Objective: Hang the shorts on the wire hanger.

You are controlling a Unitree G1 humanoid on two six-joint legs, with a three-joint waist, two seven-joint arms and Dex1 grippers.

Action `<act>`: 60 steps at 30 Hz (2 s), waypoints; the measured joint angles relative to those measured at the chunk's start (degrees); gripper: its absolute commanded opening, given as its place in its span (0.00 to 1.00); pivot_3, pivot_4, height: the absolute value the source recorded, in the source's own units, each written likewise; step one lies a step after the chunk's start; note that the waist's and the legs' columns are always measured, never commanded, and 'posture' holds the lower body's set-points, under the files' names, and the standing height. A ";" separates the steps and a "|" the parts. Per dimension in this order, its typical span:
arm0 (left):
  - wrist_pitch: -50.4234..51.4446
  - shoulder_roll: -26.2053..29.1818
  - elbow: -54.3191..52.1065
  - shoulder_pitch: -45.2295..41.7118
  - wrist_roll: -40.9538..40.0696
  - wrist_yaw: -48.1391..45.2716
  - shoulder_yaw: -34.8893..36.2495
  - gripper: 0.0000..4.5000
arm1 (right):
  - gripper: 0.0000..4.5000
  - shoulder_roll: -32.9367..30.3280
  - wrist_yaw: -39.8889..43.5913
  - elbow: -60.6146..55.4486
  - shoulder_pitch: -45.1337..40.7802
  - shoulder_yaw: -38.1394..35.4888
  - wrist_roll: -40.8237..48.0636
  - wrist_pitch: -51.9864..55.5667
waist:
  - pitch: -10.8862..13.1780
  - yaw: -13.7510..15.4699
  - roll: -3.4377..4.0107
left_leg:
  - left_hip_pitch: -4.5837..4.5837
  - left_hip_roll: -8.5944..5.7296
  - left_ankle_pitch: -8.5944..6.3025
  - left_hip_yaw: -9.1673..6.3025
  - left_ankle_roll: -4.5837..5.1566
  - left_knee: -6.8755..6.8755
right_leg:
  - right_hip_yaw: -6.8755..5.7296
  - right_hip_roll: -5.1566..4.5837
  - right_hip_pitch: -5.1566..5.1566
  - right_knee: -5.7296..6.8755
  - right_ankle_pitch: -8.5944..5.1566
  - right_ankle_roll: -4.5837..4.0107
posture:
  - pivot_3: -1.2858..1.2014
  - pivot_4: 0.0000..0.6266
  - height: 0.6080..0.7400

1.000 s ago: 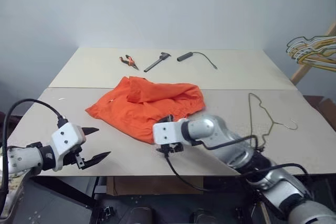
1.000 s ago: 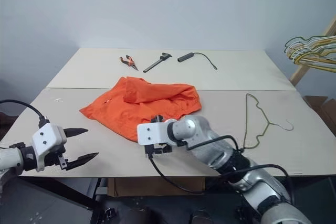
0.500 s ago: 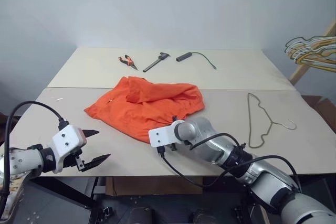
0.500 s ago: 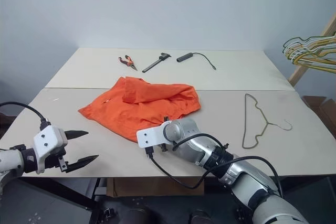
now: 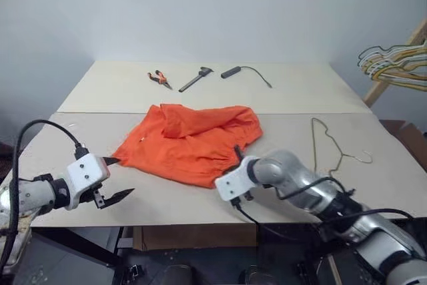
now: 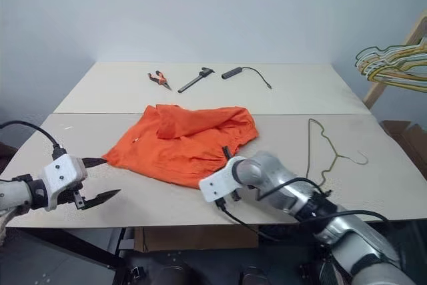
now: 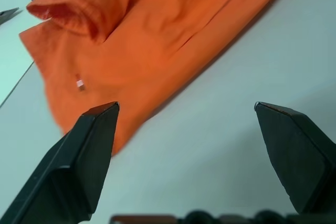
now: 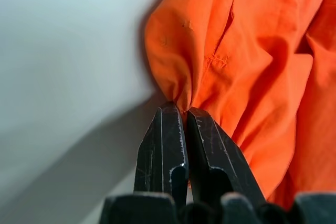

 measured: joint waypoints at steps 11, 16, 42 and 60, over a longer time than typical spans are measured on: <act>-17.75 5.33 21.54 -14.40 11.27 -5.86 -13.13 1.00 | 0.00 -4.99 1.57 2.47 3.18 -8.50 5.61 -11.65 | -0.01 -0.76 -0.01 | 0.05 0.19 0.03 0.01 -0.03 -0.11 | 0.00 0.21 0.03 0.01 -0.09 -0.19 | 0.57 0.00 1.00; -23.48 1.70 31.01 -22.95 16.75 -3.33 -19.03 1.00 | 0.00 -4.40 1.97 2.33 4.37 -9.22 5.65 -11.99 | -0.02 -0.87 -0.03 | -0.01 0.28 0.03 0.03 -0.03 -0.10 | 0.02 0.31 0.00 0.00 -0.07 -0.21 | 0.57 0.00 1.00; -36.04 -3.62 50.86 -34.26 19.07 -5.60 -26.64 0.01 | 0.00 -2.24 1.89 2.33 5.06 -11.06 5.05 -11.80 | -0.14 -1.36 -0.05 | 0.21 0.39 0.05 0.08 -0.06 -0.10 | 0.03 0.37 0.09 0.11 -0.01 -0.31 | 0.56 0.00 1.00; -17.08 -9.33 25.47 -34.16 13.37 12.59 -14.79 0.01 | 0.00 7.02 -3.74 18.64 -12.32 -17.37 10.26 -1.76 | -0.22 -1.40 -0.26 | 0.63 0.47 0.25 0.15 -0.53 -0.08 | 0.11 0.49 0.12 0.79 -0.10 -0.62 | 0.56 0.00 1.00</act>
